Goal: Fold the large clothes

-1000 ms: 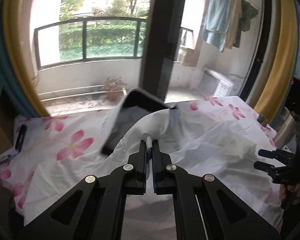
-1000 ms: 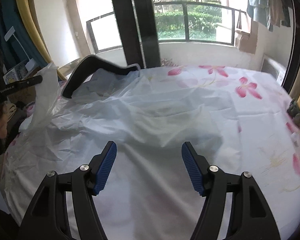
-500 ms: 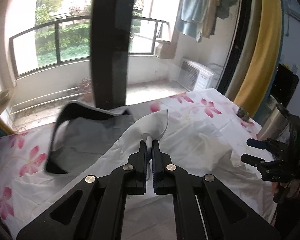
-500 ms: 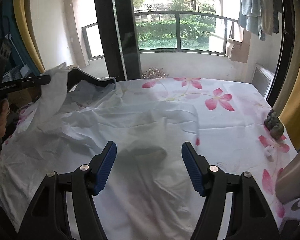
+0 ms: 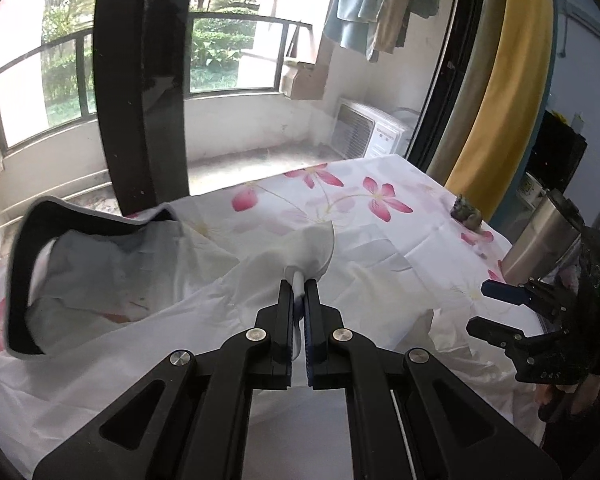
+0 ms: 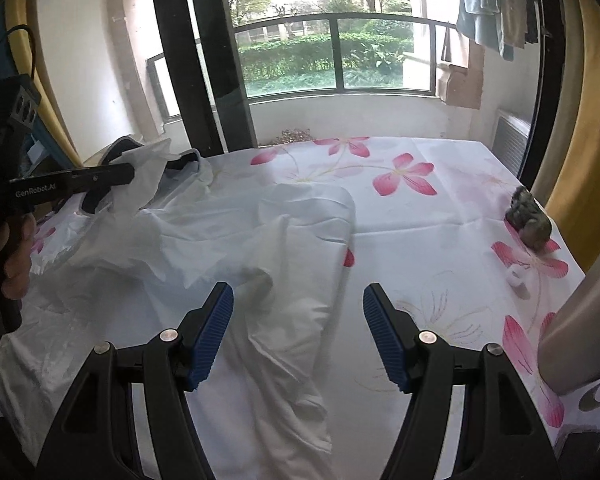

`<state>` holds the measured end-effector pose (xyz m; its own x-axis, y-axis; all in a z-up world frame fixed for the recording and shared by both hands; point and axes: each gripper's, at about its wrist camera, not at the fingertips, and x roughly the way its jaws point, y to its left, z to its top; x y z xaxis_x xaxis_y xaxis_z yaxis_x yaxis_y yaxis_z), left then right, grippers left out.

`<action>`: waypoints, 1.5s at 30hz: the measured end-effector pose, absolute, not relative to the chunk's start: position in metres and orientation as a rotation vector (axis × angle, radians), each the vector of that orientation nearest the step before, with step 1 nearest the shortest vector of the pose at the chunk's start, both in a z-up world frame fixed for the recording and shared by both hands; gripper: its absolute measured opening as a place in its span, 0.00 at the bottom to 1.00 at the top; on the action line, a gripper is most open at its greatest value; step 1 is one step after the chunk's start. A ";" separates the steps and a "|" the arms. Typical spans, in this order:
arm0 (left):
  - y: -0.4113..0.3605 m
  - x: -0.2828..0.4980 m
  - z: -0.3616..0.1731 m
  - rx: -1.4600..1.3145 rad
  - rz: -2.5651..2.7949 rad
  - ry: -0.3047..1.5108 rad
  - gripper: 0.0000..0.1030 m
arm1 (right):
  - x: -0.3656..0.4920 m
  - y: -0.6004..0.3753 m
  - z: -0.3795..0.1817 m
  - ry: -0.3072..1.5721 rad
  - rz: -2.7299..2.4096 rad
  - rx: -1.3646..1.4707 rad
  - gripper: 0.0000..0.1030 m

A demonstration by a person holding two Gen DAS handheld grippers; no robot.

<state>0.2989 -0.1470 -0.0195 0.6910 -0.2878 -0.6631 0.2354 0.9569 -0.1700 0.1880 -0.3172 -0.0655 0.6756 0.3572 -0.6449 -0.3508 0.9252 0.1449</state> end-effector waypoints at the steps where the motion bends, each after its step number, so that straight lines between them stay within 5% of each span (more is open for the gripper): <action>1: -0.149 0.300 -0.022 -0.079 -0.292 0.761 0.05 | 0.188 -0.318 -0.067 0.730 0.397 0.010 0.66; 5: -0.153 0.307 -0.033 -0.119 -0.340 0.805 0.11 | 0.188 -0.319 -0.070 0.742 0.391 0.010 0.66; 7: -0.152 0.305 -0.035 -0.148 -0.363 0.817 0.45 | 0.189 -0.318 -0.071 0.748 0.389 0.005 0.66; 8: -0.149 0.301 -0.034 -0.160 -0.369 0.815 0.48 | 0.189 -0.317 -0.070 0.751 0.388 0.000 0.66; 17: -0.080 0.240 -0.021 -0.182 -0.308 0.756 0.48 | 0.194 -0.283 -0.065 0.764 0.431 -0.073 0.66; 31: 0.051 0.187 -0.071 -0.239 -0.078 0.824 0.48 | 0.245 -0.197 -0.078 0.829 0.545 -0.110 0.65; 37: 0.079 0.170 -0.078 -0.279 -0.062 0.820 0.48 | 0.257 -0.176 -0.103 0.910 0.513 -0.172 0.36; 41: 0.069 0.163 -0.077 -0.285 -0.111 0.824 0.48 | 0.253 -0.170 -0.100 0.901 0.535 -0.207 0.07; 45: 0.041 0.160 -0.080 -0.245 -0.184 0.845 0.48 | 0.245 -0.164 -0.091 0.846 0.510 -0.269 0.05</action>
<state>0.1600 0.0415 -0.0801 0.6504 -0.2568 -0.7148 0.0635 0.9562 -0.2857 0.2446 -0.1640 -0.0907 0.5531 0.3212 -0.7687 -0.5293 0.8480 -0.0266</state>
